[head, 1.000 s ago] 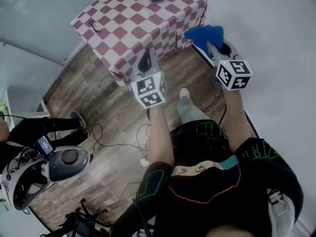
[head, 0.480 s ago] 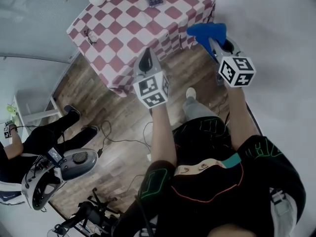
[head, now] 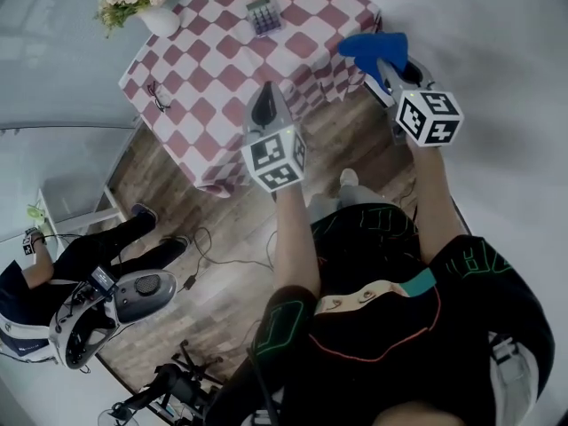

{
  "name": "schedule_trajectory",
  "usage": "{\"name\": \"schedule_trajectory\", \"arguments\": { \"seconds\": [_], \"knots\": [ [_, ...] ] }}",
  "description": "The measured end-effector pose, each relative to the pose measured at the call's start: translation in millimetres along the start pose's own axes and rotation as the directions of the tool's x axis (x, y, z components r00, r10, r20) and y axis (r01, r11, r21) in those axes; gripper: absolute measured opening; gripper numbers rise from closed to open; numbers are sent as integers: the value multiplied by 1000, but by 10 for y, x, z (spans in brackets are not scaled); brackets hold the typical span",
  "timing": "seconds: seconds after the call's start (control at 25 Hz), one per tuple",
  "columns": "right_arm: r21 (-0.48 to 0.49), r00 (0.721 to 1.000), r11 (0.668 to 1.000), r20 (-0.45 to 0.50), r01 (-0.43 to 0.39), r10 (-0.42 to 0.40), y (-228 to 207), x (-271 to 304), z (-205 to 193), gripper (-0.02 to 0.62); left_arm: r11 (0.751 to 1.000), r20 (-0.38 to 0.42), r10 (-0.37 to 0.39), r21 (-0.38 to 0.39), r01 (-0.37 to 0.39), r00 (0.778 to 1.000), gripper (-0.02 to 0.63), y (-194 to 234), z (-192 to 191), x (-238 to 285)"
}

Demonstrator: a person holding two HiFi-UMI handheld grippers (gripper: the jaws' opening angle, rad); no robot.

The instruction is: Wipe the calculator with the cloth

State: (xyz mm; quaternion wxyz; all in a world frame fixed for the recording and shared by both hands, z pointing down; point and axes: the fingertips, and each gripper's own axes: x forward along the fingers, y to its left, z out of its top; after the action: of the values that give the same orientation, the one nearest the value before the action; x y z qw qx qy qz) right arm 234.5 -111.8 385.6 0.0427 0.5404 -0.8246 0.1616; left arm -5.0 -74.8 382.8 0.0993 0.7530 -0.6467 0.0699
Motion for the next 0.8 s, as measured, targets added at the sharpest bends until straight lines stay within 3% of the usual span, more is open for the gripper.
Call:
{"name": "schedule_trajectory", "arguments": {
  "seconds": [0.24, 0.4, 0.6, 0.8],
  "knots": [
    [18, 998, 998, 15, -57, 56, 122, 376, 106, 74, 998, 9, 58, 25, -58, 998, 11, 271, 146, 58],
    [6, 996, 997, -18, -83, 83, 232, 605, -21, 74, 996, -5, 85, -6, -85, 996, 11, 494, 53, 158],
    [-15, 999, 999, -21, -44, 44, 38, 921, 110, 74, 998, 21, 58, -34, -57, 998, 11, 594, 152, 582],
    [-27, 998, 999, -63, -25, 23, -81, 1346, 127, 74, 997, -22, 29, -65, -31, 999, 11, 678, 34, 1053]
  ]
}}
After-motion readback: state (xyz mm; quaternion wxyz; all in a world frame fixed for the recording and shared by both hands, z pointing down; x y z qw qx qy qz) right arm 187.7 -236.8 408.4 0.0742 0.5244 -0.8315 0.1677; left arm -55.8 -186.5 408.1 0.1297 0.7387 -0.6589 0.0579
